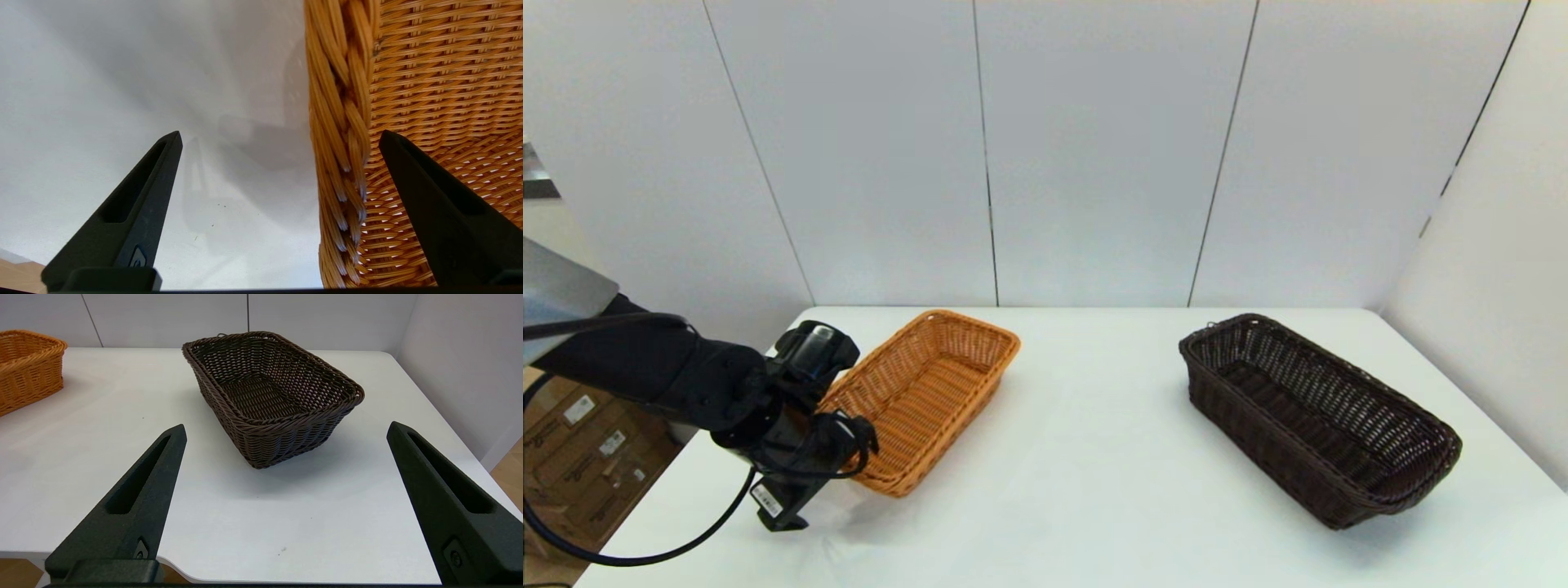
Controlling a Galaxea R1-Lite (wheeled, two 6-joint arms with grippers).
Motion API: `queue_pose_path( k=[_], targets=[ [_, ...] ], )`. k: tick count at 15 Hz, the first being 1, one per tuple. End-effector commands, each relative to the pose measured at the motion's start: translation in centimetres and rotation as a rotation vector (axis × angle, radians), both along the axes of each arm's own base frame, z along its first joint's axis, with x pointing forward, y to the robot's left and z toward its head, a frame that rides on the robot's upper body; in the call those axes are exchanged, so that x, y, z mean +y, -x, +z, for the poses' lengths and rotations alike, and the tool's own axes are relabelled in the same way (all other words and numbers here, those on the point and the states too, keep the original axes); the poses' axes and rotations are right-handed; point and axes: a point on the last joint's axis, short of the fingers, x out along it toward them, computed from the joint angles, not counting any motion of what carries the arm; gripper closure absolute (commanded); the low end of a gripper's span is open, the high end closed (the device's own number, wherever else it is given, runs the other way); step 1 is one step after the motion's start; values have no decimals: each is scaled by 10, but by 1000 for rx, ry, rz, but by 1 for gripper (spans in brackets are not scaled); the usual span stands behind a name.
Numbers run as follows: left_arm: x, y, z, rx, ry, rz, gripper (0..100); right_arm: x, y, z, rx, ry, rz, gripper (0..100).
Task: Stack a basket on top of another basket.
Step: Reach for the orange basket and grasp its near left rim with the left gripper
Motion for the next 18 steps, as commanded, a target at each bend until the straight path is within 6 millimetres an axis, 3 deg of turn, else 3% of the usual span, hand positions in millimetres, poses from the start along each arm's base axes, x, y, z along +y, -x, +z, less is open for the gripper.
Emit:
queue_pose_path(
  k=[1,18],
  targets=[
    [0,0,0,1,3,6,0,0,0,0,-1,0,0,0],
    [0,1,0,3,4,4,0,0,0,0,-1,-1,0,0]
  ],
)
